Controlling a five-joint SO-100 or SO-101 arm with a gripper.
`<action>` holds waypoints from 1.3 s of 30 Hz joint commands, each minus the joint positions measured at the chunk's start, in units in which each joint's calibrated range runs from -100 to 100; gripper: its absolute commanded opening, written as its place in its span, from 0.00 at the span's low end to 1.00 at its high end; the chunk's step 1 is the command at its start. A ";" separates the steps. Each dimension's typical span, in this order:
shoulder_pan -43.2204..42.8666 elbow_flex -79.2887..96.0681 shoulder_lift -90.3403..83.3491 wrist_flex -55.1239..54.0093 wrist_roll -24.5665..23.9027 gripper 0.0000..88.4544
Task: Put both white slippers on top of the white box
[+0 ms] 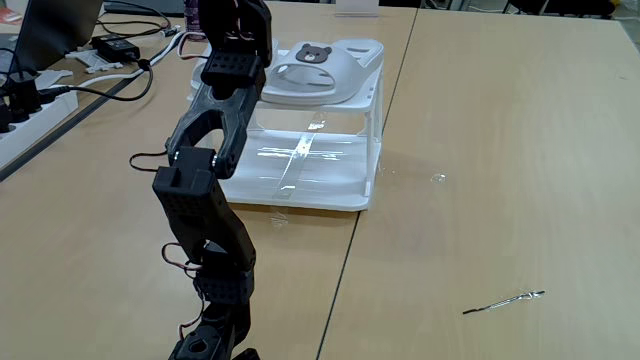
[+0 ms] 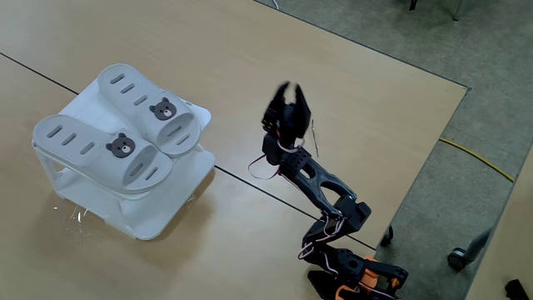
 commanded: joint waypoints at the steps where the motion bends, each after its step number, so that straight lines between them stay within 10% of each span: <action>1: 0.49 6.78 -2.72 -18.65 0.42 0.02; 14: -7.82 76.43 -61.53 -21.93 0.42 0.02; 39: -9.05 84.72 -72.56 -30.39 0.42 0.02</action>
